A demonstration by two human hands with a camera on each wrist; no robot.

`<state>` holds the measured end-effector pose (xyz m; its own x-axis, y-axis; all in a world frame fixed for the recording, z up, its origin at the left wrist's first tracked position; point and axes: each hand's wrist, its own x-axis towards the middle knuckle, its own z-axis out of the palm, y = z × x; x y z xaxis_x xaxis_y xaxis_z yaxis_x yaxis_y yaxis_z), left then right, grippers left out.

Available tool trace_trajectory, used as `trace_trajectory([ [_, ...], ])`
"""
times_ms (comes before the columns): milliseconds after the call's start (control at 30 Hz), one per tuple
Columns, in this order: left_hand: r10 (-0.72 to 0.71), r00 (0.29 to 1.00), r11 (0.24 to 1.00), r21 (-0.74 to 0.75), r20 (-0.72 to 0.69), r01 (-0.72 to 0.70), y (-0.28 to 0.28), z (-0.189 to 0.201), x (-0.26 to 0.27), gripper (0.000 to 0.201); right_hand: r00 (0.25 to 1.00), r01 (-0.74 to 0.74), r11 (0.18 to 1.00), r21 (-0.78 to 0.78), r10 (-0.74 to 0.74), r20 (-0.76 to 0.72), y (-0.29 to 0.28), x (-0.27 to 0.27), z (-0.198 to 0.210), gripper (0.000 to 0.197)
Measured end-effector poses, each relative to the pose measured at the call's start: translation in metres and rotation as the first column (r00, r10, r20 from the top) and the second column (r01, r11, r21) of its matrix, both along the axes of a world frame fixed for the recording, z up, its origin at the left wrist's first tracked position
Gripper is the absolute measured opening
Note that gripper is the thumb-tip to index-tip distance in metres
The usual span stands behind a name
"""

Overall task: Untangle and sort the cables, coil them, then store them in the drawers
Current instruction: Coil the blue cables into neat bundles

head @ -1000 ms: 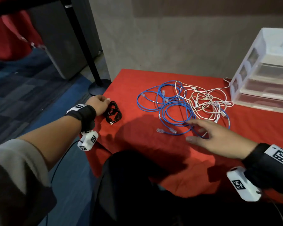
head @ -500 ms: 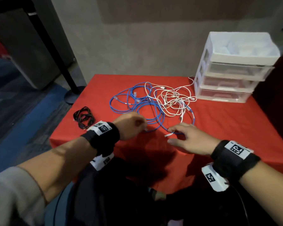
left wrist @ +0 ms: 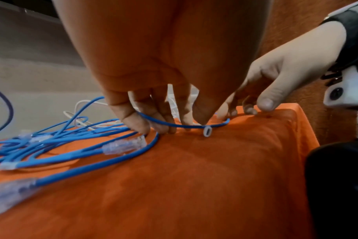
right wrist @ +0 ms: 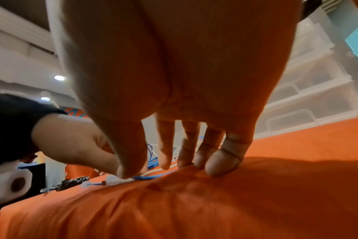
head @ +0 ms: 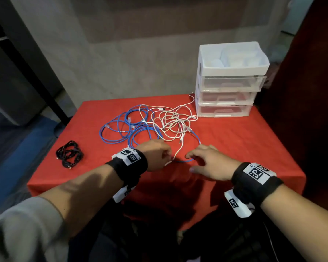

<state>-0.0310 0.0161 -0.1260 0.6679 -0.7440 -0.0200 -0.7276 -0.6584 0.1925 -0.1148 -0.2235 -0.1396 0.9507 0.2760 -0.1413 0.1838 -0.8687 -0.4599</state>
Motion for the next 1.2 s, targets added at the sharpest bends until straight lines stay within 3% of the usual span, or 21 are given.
trace_trajectory([
  [100, -0.004, 0.999, 1.000, 0.030, 0.050, 0.003, 0.007, -0.004, 0.004, 0.030, 0.997, 0.007, 1.000, 0.031, -0.010, 0.080, -0.007, -0.004, -0.008, 0.023],
  [167, -0.030, 0.993, 1.000, 0.005, 0.115, 0.030, 0.016, -0.007, 0.006, 0.042, 0.994, -0.001, 1.000, 0.016, -0.001, 0.108, -0.011, -0.007, -0.012, 0.013],
  [233, -0.018, 0.982, 0.996, -0.083, 0.187, 0.035, 0.028, -0.008, 0.007, 0.040, 0.990, 0.014, 0.998, 0.063, -0.023, 0.141, -0.014, -0.010, -0.010, 0.005],
  [367, 0.160, 0.963, 0.960, -0.263, 0.216, -0.101, 0.062, -0.001, 0.024, 0.032, 0.955, 0.100, 0.966, 0.236, -0.160, 0.250, -0.031, -0.014, 0.013, 0.015],
  [533, 0.404, 0.909, 0.847, -0.414, 0.096, -0.333, 0.103, 0.004, 0.048, 0.022, 0.843, 0.251, 0.931, 0.266, -0.345, 0.412, -0.049, -0.025, 0.050, 0.007],
  [633, 0.423, 0.906, 0.827, -0.415, 0.016, -0.379, 0.104, 0.005, 0.040, 0.006, 0.785, 0.306, 0.917, 0.257, -0.396, 0.477, -0.048, -0.028, 0.061, 0.005],
  [700, 0.400, 0.916, 0.833, -0.425, 0.024, -0.353, 0.098, 0.005, 0.025, 0.011, 0.759, 0.299, 0.909, 0.290, -0.411, 0.505, -0.045, -0.028, 0.064, 0.005],
  [833, 0.204, 0.976, 0.955, -0.237, 0.082, -0.179, 0.087, -0.009, -0.008, 0.034, 0.792, 0.285, 0.921, 0.266, -0.383, 0.476, -0.033, -0.029, 0.068, 0.013],
  [900, 0.240, 0.970, 0.950, -0.212, 0.029, -0.228, 0.084, -0.012, -0.013, 0.045, 0.831, 0.259, 0.944, 0.202, -0.325, 0.451, -0.023, -0.032, 0.074, 0.017],
  [967, 0.356, 0.934, 0.902, -0.276, 0.036, -0.333, 0.082, -0.011, -0.009, 0.049, 0.891, 0.145, 0.957, 0.253, -0.237, 0.387, -0.011, -0.037, 0.083, 0.020],
  [1067, 0.403, 0.902, 0.910, -0.170, 0.154, -0.378, 0.083, -0.005, 0.002, 0.067, 0.929, -0.002, 0.862, 0.507, -0.186, 0.321, 0.005, -0.045, 0.107, 0.015],
  [1200, 0.327, 0.868, 0.934, 0.011, 0.374, -0.356, 0.109, 0.007, 0.012, 0.056, 0.792, -0.101, 0.503, 0.858, -0.482, 0.376, -0.011, -0.039, 0.148, 0.012],
])
